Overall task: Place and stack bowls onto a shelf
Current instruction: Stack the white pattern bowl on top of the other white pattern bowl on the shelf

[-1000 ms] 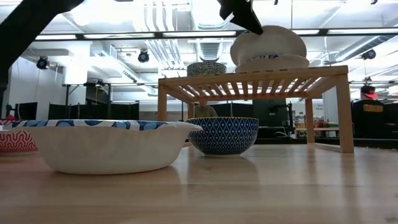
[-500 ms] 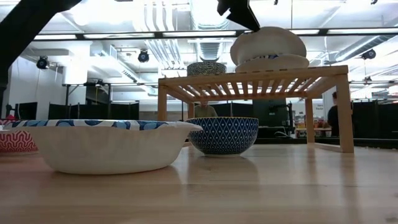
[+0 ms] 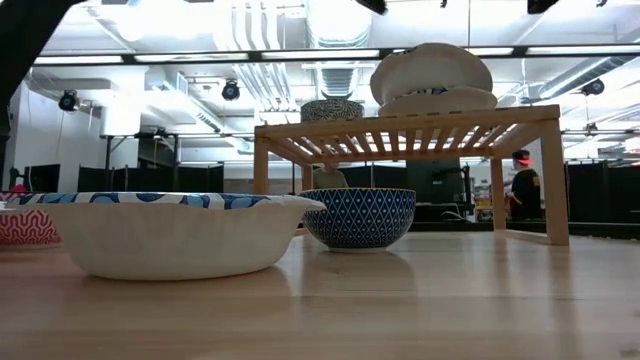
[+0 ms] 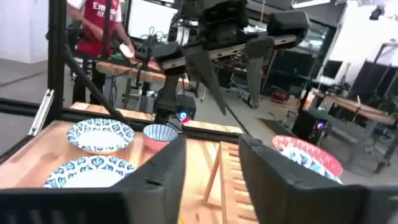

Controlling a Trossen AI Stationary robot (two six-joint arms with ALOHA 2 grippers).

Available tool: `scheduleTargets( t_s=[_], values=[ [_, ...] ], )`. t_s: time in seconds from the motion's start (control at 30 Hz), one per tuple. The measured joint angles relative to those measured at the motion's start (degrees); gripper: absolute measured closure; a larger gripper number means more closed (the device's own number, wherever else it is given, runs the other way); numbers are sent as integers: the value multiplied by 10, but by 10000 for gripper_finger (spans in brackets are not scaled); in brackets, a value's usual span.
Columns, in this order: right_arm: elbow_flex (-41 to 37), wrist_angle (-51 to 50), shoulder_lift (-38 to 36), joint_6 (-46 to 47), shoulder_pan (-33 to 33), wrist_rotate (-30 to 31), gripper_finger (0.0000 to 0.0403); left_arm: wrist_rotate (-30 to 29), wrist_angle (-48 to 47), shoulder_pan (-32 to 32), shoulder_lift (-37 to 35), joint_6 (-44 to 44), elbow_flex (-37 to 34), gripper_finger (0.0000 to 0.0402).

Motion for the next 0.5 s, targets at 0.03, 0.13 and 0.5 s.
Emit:
scheduleTargets(
  t_s=[0.03, 0.13, 0.5],
  values=[
    [7, -1, 12, -5, 0, 0, 292, 0, -14, -2, -6, -14, 0, 260],
    [33, -2, 51, -1, 0, 1, 347, 0, -46, -8, -24, -48, -7, 281],
    [111, -5, 207, -8, -23, 131, 394, 0, 63, -40, -164, -101, -232, 340]
  ],
)
